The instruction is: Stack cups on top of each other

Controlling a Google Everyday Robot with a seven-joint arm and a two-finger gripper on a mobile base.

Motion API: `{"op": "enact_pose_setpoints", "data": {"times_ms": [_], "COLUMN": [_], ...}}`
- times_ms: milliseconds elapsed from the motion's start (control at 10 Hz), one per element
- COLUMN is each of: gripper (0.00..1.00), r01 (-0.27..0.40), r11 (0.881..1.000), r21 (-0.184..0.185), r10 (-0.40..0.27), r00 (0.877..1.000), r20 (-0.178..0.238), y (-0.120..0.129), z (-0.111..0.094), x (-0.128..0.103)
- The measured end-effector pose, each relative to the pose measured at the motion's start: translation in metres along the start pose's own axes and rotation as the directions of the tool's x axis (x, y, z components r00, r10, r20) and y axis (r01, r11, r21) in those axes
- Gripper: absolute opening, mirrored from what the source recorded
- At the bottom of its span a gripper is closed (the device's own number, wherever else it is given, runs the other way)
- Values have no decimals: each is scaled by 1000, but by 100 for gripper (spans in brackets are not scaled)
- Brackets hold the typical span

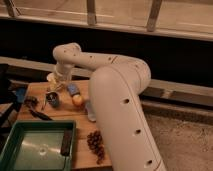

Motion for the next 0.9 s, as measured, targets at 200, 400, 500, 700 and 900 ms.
{"op": "enact_pose_setpoints", "data": {"times_ms": [200, 400, 500, 700, 900], "gripper": [64, 64, 64, 64, 64], "r01": [-2, 9, 12, 9, 9], "r11": [1000, 1000, 1000, 1000, 998], "r21": [7, 1, -6, -28, -57], "r10": [2, -9, -12, -10, -13], "r00": [1000, 1000, 1000, 999, 997], "r20": [0, -14, -25, -49, -71], "y": [-4, 0, -3, -8, -5], "z": [-1, 16, 29, 47, 64], "x": [0, 0, 2, 2, 0]}}
